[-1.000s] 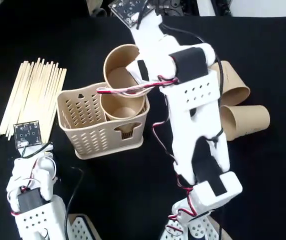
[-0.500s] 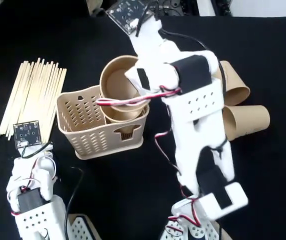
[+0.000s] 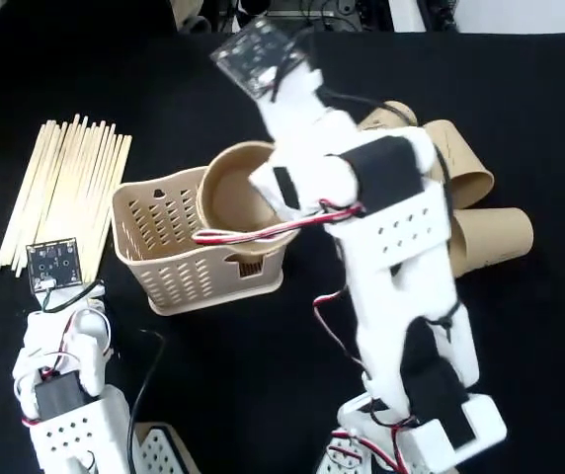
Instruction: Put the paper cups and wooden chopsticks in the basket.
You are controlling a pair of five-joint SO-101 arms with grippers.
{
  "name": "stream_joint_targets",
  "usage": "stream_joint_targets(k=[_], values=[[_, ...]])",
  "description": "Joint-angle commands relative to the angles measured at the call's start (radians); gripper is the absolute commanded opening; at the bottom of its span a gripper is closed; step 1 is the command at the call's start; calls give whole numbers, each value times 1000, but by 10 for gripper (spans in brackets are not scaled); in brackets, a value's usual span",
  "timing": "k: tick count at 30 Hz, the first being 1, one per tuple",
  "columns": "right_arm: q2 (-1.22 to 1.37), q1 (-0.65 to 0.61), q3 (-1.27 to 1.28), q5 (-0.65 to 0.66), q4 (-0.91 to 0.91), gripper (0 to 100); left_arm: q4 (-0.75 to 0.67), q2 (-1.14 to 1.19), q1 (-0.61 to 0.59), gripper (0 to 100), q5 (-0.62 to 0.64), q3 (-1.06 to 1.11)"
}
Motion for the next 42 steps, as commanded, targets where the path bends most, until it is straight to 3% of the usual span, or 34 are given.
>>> stream_joint_targets(k=[1, 4, 8, 10, 18, 22, 25, 27, 30, 34, 38, 42], values=[[44, -38, -10, -8, 26, 15, -17, -9, 12, 30, -2, 18], [105, -35, -53, -15, 26, 44, -17, -9, 12, 30, -2, 18], [145, -40, -102, 17, 29, 292, -17, -9, 12, 30, -2, 18], [139, -41, -125, 41, 28, 369, -17, -9, 12, 30, -2, 18], [35, -37, -189, 37, 31, 295, -17, -9, 12, 30, -2, 18], [-50, -3, -166, 43, 32, 201, -17, -9, 12, 30, -2, 18], [-105, 78, -85, 127, 31, 112, -15, -9, 12, 30, -2, 18], [-137, 173, -7, 186, 28, 106, -15, -9, 12, 30, -2, 18], [-163, 348, 120, 301, 26, 204, -15, -9, 12, 30, -2, 18], [-176, 557, 328, 572, -25, 347, -17, -9, 12, 30, -2, 18], [-168, 726, 572, 835, -206, 346, -12, -9, 12, 30, -2, 18], [-166, 827, 814, 884, -499, 345, -12, -9, 12, 30, -2, 18]])
